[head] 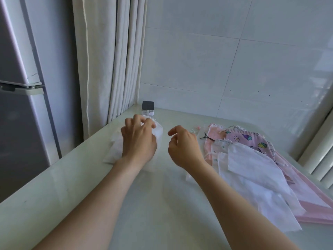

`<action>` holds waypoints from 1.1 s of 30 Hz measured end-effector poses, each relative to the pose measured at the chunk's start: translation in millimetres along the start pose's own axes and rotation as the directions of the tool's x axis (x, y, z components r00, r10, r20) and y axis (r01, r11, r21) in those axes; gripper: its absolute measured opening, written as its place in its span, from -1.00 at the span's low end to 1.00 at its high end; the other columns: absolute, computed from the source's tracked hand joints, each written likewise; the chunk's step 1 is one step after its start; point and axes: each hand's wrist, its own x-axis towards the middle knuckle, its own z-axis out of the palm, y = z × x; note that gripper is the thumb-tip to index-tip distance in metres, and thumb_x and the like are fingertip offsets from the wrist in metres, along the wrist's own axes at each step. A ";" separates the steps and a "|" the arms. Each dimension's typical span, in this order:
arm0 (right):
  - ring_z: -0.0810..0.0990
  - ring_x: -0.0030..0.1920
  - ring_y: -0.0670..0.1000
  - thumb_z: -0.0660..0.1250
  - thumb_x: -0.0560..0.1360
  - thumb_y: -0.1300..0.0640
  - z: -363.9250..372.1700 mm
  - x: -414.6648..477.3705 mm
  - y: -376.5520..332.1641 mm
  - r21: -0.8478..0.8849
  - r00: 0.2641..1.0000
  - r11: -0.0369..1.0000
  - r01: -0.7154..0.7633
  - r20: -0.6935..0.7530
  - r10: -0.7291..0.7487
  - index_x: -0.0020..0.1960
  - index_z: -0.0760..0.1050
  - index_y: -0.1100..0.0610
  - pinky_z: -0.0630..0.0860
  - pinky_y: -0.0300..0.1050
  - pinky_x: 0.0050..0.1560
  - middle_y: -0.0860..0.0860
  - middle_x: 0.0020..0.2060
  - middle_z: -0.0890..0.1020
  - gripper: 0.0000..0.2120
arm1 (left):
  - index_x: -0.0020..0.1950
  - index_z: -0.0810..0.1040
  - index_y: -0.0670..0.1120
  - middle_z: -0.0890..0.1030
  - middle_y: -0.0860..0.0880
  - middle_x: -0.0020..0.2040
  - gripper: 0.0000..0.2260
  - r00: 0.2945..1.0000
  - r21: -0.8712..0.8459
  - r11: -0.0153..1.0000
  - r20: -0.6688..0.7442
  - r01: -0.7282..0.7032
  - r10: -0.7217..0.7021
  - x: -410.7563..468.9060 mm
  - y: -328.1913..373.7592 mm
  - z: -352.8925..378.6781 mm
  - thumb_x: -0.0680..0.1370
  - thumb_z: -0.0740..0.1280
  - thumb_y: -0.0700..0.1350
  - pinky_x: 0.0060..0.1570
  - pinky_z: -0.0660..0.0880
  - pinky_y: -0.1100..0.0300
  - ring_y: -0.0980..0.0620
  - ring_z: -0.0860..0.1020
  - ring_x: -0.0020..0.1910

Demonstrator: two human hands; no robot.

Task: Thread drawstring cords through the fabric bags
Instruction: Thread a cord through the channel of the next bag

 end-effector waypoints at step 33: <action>0.50 -0.11 0.26 0.21 0.26 0.51 -83.0 -41.7 87.6 -0.604 0.861 0.795 -0.051 -0.430 -0.271 0.25 0.50 0.23 0.43 0.07 -0.13 0.17 -0.07 0.50 -0.42 | 0.37 0.48 0.01 0.52 0.05 0.13 -0.65 0.912 -0.402 0.903 0.293 -0.156 0.288 -39.4 54.6 38.8 0.59 0.38 -0.13 0.18 0.51 0.06 0.05 0.51 0.03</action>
